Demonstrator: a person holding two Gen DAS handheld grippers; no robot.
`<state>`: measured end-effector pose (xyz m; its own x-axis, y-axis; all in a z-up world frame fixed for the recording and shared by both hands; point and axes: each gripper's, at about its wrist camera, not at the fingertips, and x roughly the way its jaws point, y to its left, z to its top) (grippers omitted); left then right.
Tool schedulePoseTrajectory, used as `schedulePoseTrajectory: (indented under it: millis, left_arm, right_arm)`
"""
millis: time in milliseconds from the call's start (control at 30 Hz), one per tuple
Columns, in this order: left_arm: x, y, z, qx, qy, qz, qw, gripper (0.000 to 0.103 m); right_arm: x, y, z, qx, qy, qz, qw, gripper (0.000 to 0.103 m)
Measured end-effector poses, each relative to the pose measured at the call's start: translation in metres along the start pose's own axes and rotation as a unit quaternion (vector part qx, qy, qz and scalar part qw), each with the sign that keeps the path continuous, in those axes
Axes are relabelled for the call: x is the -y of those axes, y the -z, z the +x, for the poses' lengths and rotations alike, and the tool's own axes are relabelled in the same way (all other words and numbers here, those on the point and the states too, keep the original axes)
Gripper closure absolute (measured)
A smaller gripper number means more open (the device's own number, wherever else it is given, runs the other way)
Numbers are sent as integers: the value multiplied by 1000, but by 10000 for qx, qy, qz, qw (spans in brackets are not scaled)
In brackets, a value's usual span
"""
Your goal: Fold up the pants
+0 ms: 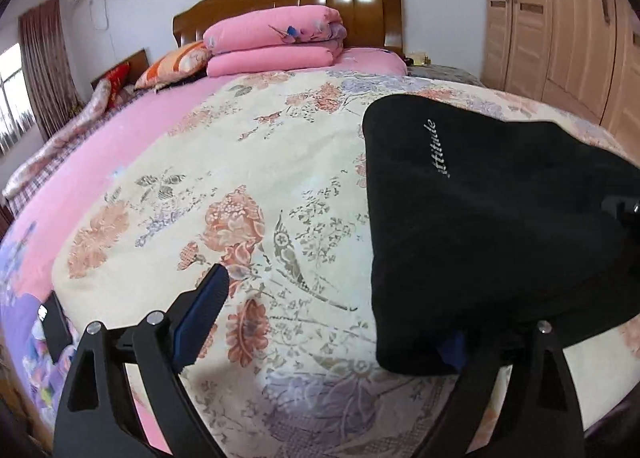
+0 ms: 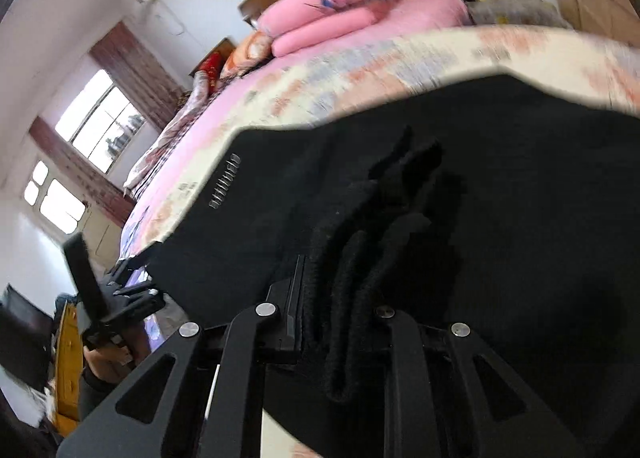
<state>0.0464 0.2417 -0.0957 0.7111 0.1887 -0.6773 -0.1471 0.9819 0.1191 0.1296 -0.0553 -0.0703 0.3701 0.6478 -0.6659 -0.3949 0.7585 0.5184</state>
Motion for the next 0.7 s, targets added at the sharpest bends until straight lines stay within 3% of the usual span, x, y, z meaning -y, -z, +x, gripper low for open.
schedulePoseTrajectory:
  millis: [167, 333, 700]
  left_arm:
    - [-6, 2, 0, -39, 114, -198, 9997, 11]
    - [-6, 3, 0, -30, 69, -214, 9997, 7]
    - [10, 2, -8, 88, -141, 111, 9998, 7]
  right_arm:
    - [-13, -5, -8, 95, -52, -104, 9999, 85]
    - [9, 2, 2, -30, -229, 354, 9991, 85]
    - [-7, 13, -22, 406, 187, -28, 9990, 85]
